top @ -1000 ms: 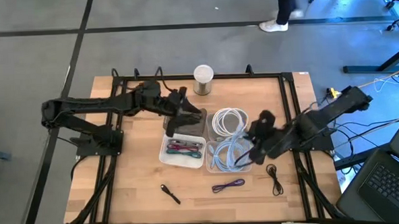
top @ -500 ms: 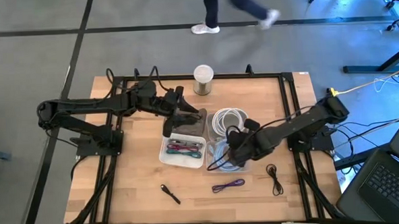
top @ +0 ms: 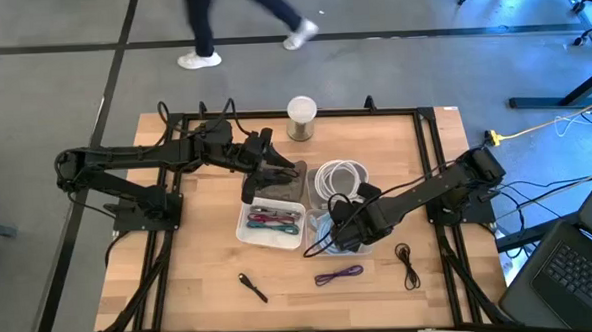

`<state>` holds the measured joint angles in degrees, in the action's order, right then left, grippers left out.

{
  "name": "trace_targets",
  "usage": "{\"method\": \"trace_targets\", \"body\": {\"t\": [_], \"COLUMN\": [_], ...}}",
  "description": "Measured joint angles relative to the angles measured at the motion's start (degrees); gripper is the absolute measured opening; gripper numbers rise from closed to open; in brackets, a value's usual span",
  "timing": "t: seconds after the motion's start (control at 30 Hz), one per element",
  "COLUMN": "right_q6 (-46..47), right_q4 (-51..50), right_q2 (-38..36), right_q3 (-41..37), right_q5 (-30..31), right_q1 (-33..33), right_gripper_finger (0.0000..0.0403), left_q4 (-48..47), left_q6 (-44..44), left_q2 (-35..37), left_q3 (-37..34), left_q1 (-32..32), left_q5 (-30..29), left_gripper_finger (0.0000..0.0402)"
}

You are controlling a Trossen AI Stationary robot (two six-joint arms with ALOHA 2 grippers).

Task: Pick & Place USB Port
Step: Put the blue usb cable into the transparent bin, then put the right black charger cable into the black bin

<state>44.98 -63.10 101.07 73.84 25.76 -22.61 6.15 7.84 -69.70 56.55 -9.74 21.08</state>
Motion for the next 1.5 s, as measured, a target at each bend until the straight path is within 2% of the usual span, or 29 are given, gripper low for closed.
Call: {"method": "trace_targets", "body": {"t": [0.33, 0.4, 0.57, 0.67, 0.87, 0.97, 1.03, 1.13, 1.27, 1.5], "right_q6": [-0.24, -0.23, 1.14, 3.48, 13.40, 18.91, 19.54, 19.64, 24.12, 41.10], "right_q4": [-0.81, -1.60, -4.33, -6.87, -21.02, -26.96, -26.89, -26.93, -26.94, -26.86], "right_q2": [1.51, 1.39, 1.36, 1.36, 1.36, 1.30, 1.25, 1.18, 1.15, -0.10], "right_q3": [0.00, 0.00, 0.00, 0.17, 4.94, 6.98, 7.53, 7.54, 7.43, 7.37], "right_q5": [0.95, 1.95, 2.71, 4.44, 11.38, 12.12, 10.54, 4.74, -1.14, -12.61], "right_q1": [0.75, 0.74, 0.74, 0.74, -2.22, -5.14, -7.10, -10.19, -14.59, -23.17], "right_gripper_finger": [0.0028, 0.0047, 0.0127, 0.0158, 0.0176, 0.0174, 0.0172, 0.0172, 0.0172, 0.0172], "left_q4": [0.00, -0.03, -0.42, -0.45, -1.86, -3.65, -4.42, -5.19, -5.22, -5.29], "left_q6": [-0.01, 0.38, 0.37, 0.37, 0.37, 0.39, 0.39, 0.39, 0.09, -0.99], "left_q2": [-0.01, -0.01, -0.01, -0.01, -0.01, -0.01, -0.01, -0.02, -0.03, -0.01], "left_q3": [-0.02, -0.02, -0.02, -0.02, -0.02, -0.02, -0.02, -0.02, -0.02, -0.02], "left_q1": [0.00, 0.00, 0.00, 0.00, 0.00, 0.00, 0.00, 0.00, 0.00, 0.00], "left_q5": [0.00, 0.00, 0.29, 0.44, 0.46, 0.46, 0.46, 0.46, 0.48, 0.48], "left_gripper_finger": [0.0180, 0.0180, 0.0180, 0.0180, 0.0180, 0.0180, 0.0180, 0.0180, 0.0180, 0.0180]}}
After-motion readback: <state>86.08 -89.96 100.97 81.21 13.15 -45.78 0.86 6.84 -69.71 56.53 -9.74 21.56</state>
